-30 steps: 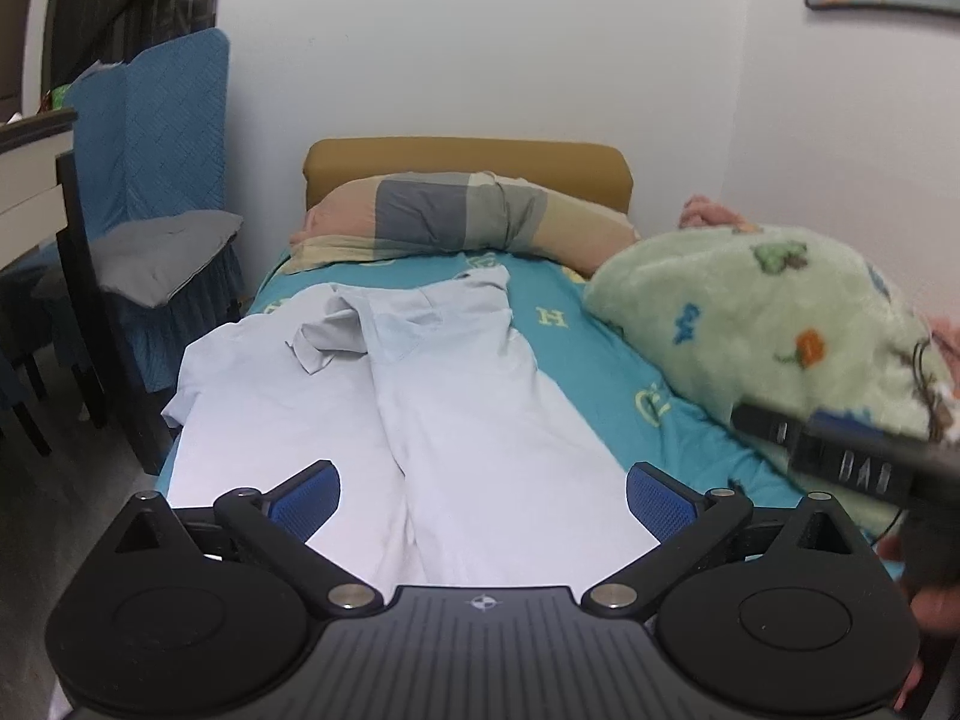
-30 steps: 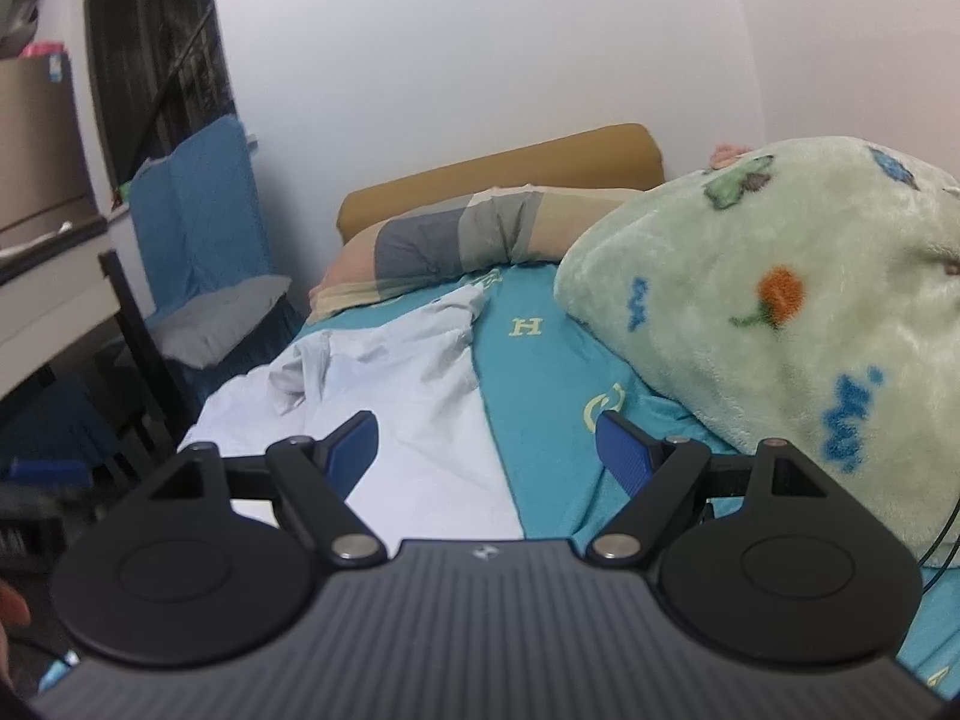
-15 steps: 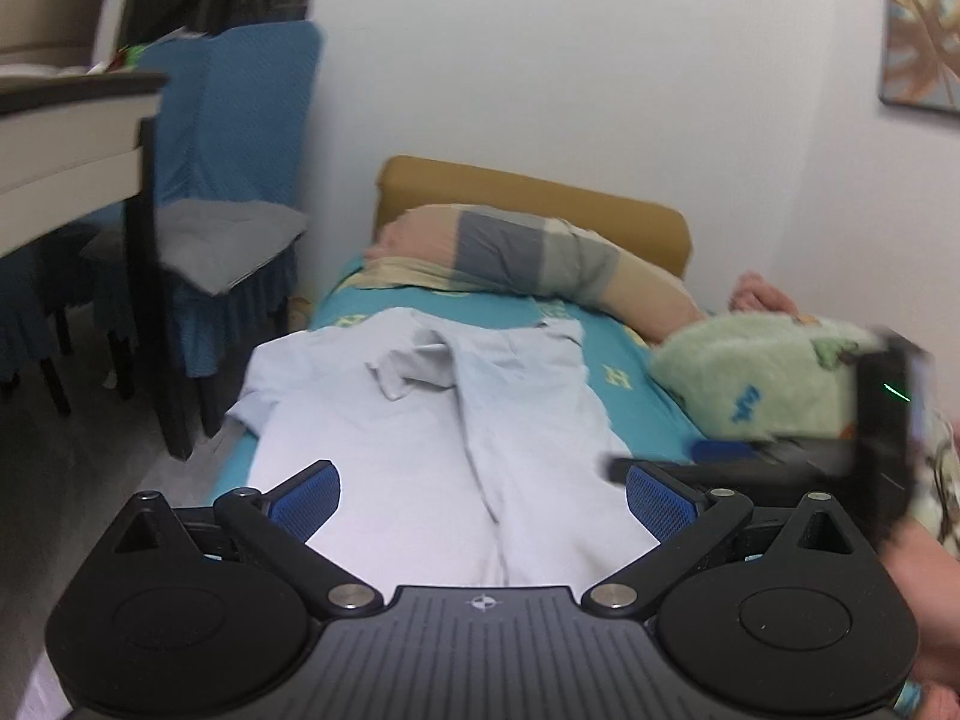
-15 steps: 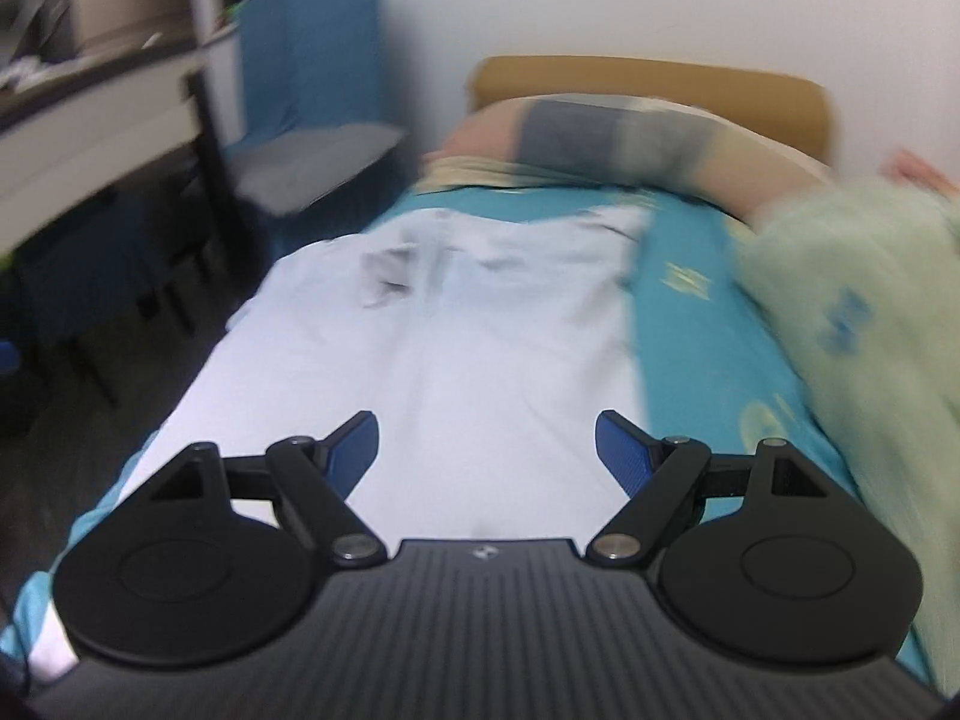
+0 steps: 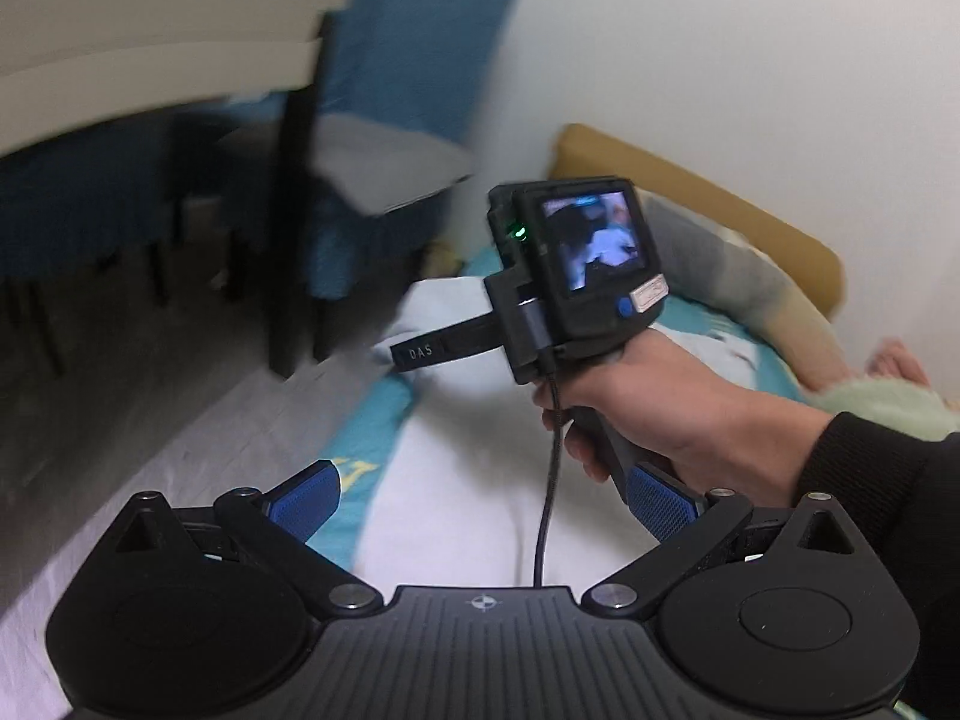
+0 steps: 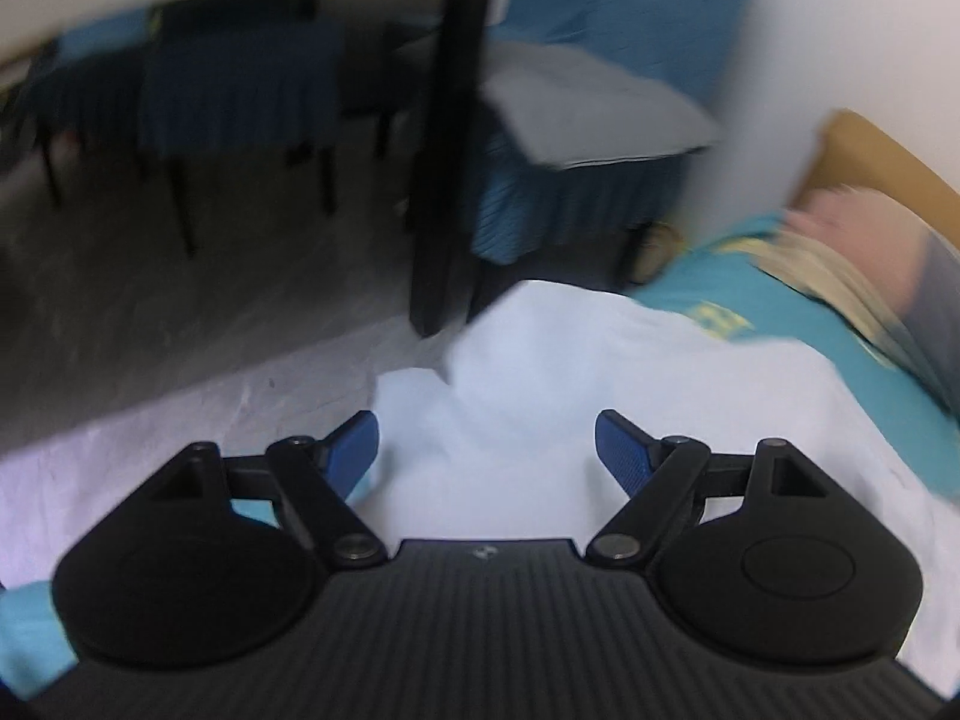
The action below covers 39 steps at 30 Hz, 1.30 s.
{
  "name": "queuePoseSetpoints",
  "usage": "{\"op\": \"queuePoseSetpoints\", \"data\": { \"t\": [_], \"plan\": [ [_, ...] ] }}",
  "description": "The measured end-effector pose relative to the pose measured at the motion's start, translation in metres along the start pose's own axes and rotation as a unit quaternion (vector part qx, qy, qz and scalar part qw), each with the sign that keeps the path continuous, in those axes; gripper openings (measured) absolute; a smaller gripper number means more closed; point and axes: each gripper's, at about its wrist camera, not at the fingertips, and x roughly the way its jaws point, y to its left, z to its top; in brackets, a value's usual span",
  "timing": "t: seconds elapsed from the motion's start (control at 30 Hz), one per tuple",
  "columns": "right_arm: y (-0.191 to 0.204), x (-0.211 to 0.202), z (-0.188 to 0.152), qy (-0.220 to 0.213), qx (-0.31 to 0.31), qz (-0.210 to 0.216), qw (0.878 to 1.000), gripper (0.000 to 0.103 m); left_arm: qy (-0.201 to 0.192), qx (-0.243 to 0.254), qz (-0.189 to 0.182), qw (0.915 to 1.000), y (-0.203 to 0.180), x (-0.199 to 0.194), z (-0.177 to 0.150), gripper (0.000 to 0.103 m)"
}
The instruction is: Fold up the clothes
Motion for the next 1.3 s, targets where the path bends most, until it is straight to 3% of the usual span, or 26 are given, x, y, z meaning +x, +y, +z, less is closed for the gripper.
{"op": "queuePoseSetpoints", "data": {
  "t": [0.2, 0.4, 0.5, 0.53, 0.57, 0.73, 0.9, 1.2, 1.23, 1.3],
  "plan": [
    [0.017, 0.059, 0.011, 0.041, -0.078, -0.054, 0.995, 0.081, 0.018, -0.033, 0.016, 0.9992, 0.019, 0.013, 0.001, 0.102],
    [0.019, 0.073, 0.015, 0.046, -0.072, -0.071, 0.994, 0.080, 0.023, -0.049, 0.027, 0.9982, 0.027, 0.018, -0.001, 0.102],
    [0.012, 0.070, 0.018, 0.040, -0.038, -0.061, 0.997, 0.046, 0.018, -0.051, 0.029, 0.9981, 0.027, 0.018, -0.002, 0.102],
    [0.009, 0.065, 0.020, 0.031, -0.024, -0.061, 0.997, 0.025, 0.018, -0.054, 0.031, 0.9979, 0.026, 0.018, -0.003, 0.102],
    [0.006, 0.061, 0.021, 0.022, -0.010, -0.061, 0.998, 0.012, 0.017, -0.057, 0.032, 0.9978, 0.025, 0.018, -0.003, 0.102],
    [-0.009, 0.006, 0.027, -0.092, 0.035, -0.099, 0.990, 0.003, 0.005, -0.063, 0.029, 0.9976, 0.028, 0.014, -0.002, 0.102],
    [-0.053, -0.063, 0.023, -0.188, 0.103, -0.154, 0.965, 0.003, -0.006, -0.055, 0.018, 0.9983, 0.020, 0.006, -0.005, 0.102],
    [-0.095, -0.057, -0.007, -0.125, 0.159, -0.062, 0.977, 0.006, 0.001, 0.000, 0.016, 0.9999, -0.019, 0.007, -0.013, 0.102],
    [-0.099, -0.056, -0.010, -0.118, 0.166, -0.052, 0.978, 0.009, 0.003, 0.006, 0.017, 0.9998, -0.022, 0.008, -0.014, 0.102],
    [-0.108, -0.055, -0.017, -0.104, 0.178, -0.031, 0.978, 0.036, 0.012, -0.003, 0.017, 0.9998, -0.021, 0.012, -0.014, 0.102]
  ]
}}
